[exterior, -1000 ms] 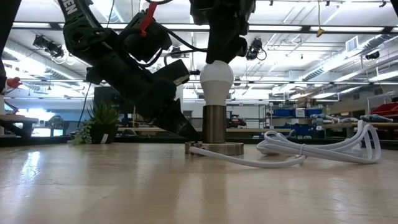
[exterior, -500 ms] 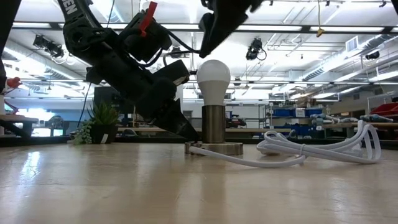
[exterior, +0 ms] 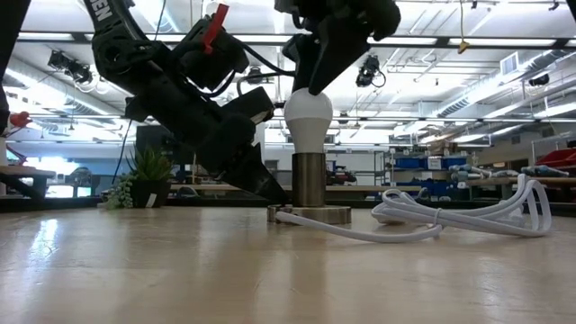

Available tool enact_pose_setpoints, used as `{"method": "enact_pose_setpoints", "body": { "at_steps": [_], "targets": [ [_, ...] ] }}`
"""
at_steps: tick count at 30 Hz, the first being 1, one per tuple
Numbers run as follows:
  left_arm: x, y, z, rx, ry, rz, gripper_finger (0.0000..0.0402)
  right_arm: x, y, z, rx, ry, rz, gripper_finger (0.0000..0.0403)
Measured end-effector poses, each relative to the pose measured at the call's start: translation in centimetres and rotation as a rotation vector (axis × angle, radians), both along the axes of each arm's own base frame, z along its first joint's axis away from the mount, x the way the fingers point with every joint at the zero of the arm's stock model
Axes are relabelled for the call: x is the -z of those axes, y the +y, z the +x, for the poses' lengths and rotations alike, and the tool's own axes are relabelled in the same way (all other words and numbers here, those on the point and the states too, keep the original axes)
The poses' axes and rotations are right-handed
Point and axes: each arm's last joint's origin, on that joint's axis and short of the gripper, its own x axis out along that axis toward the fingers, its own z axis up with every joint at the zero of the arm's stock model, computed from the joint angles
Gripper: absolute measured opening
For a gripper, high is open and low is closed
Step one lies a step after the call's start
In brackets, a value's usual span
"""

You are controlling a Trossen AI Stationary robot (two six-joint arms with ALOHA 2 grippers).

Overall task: Screw lightbulb
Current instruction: Insert the lightbulb into the lamp socket

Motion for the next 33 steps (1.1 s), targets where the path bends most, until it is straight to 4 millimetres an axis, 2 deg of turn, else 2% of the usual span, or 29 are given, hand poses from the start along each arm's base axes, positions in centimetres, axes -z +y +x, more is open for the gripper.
{"method": "enact_pose_setpoints", "body": {
  "at_steps": [3,8,11,16,21,26,33],
  "targets": [
    [0.0,0.0,0.0,0.000,0.000,-0.001,0.0000,0.0,0.0,0.0,0.139,0.005,0.066,0.0235],
    [0.0,0.0,0.0,-0.001,0.000,-0.001,0.0000,0.0,-0.2,-0.1,0.547,0.021,0.206,0.0230],
    [0.0,0.0,0.0,-0.003,0.000,0.000,0.0000,0.0,-0.1,-0.1,0.625,0.019,0.243,0.0229],
    [0.0,0.0,0.0,-0.003,0.000,0.000,0.0000,-0.9,0.2,0.1,0.528,0.000,0.214,0.0232],
    [0.0,0.0,0.0,-0.002,0.000,0.000,0.0000,-2.9,0.5,-0.2,0.236,-0.048,0.082,0.0242],
    [0.0,0.0,0.0,-0.001,0.001,0.000,0.0000,-2.2,0.6,-0.2,-0.003,-0.042,-0.004,0.0243],
    [0.0,0.0,0.0,-0.001,0.001,0.001,0.0000,0.0,0.3,-0.2,-0.064,-0.017,-0.010,0.0241]
  ]
}}
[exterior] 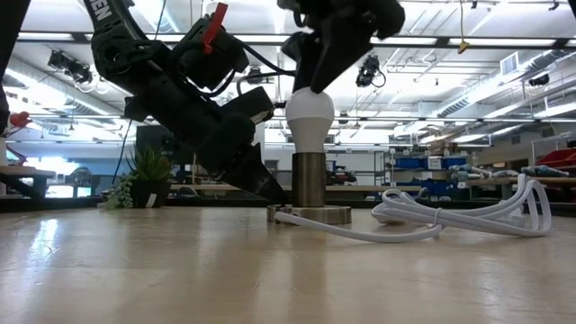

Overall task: Screw lightbulb
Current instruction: Insert the lightbulb into the lamp socket

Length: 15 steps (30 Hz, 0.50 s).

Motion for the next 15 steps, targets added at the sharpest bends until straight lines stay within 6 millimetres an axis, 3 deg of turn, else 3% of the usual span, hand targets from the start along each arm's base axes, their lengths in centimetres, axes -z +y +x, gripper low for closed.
{"method": "enact_pose_setpoints", "body": {
  "at_steps": [8,15],
  "targets": [
    [0.00,0.00,0.00,0.000,0.000,0.000,0.0000,0.25,-0.03,0.01,0.068,-0.008,0.031,0.0236],
    [0.01,0.02,0.00,-0.003,0.000,0.000,0.0000,0.31,-0.66,-0.06,0.689,0.013,0.248,0.0229]
  ]
}}
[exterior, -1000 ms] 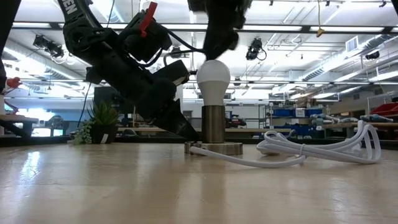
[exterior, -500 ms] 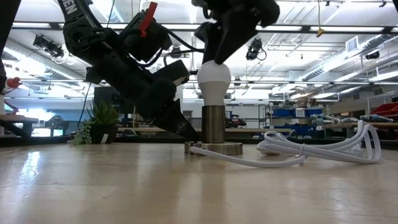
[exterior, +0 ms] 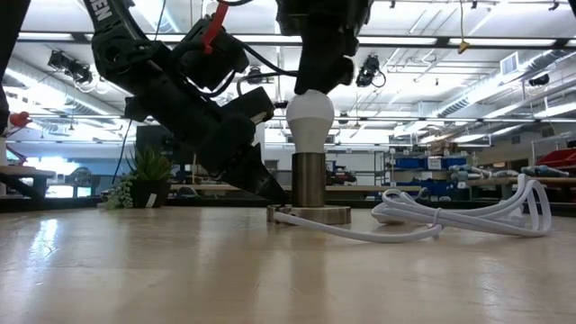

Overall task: Screw lightbulb
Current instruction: Insert the lightbulb into the lamp socket

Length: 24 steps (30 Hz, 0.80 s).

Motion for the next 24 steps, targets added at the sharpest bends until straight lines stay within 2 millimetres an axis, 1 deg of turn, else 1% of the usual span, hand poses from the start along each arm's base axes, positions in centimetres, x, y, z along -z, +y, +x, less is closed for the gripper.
{"method": "enact_pose_setpoints", "body": {
  "at_steps": [3,6,10,12,14,16,19,24],
  "targets": [
    [0.0,0.0,0.0,0.000,0.000,0.000,0.0000,0.0,0.6,0.1,0.005,-0.013,-0.006,0.0231],
    [0.0,0.0,0.0,0.000,0.000,0.000,0.0000,-0.4,1.1,0.4,-0.069,-0.027,-0.076,0.0237],
    [0.0,0.0,0.0,0.000,0.000,-0.001,0.0000,-2.4,1.6,0.6,-0.255,-0.078,-0.207,0.0249],
    [0.0,0.0,0.0,0.000,0.000,0.000,0.0000,-2.9,1.6,0.4,-0.382,-0.074,-0.272,0.0253],
    [0.0,0.0,0.0,0.000,0.000,0.000,0.0000,-2.6,1.7,0.2,-0.529,-0.037,-0.307,0.0255],
    [0.0,0.0,0.0,0.000,0.001,0.000,0.0000,-2.1,1.4,0.1,-0.611,0.003,-0.324,0.0255],
    [0.0,0.0,0.0,0.000,0.002,0.001,0.0000,-0.8,0.6,0.2,-0.667,0.034,-0.299,0.0252],
    [0.0,0.0,0.0,-0.002,0.003,0.003,0.0000,-0.2,-0.2,0.4,-0.691,0.002,-0.259,0.0244]
  ]
}}
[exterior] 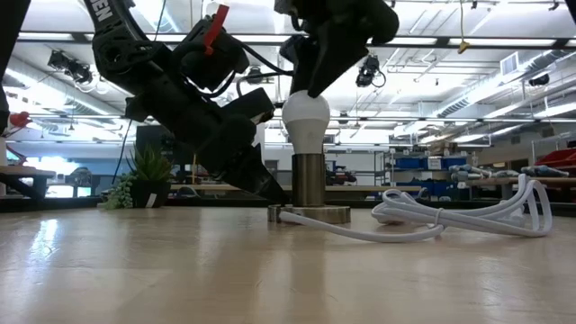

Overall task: Screw lightbulb
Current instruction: Insert the lightbulb into the lamp socket

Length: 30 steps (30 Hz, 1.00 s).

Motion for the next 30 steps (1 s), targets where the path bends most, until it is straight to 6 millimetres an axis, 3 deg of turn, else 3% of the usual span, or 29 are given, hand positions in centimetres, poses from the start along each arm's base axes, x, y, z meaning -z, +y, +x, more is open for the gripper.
{"method": "enact_pose_setpoints", "body": {
  "at_steps": [5,11,14,20,25,30],
  "targets": [
    [0.0,0.0,0.0,0.000,0.001,-0.001,0.0000,0.3,-0.1,-0.2,0.095,0.017,0.075,0.0232],
    [0.0,-0.1,0.0,0.000,0.001,-0.001,0.0000,0.4,0.3,-0.2,0.574,0.058,0.294,0.0229],
    [0.0,-0.1,0.0,-0.001,0.001,-0.001,0.0000,0.4,0.7,-0.1,0.687,0.056,0.341,0.0229],
    [0.0,0.0,0.0,-0.006,0.002,0.002,0.0000,-0.7,1.3,0.0,0.562,-0.028,0.205,0.0232],
    [0.0,0.0,0.0,-0.011,0.003,0.005,0.0000,-3.1,1.2,-0.7,0.256,-0.088,0.055,0.0239],
    [0.0,0.0,0.0,-0.009,0.003,0.004,0.0000,-2.3,0.9,-0.8,0.054,-0.037,-0.045,0.0236]
  ]
}}
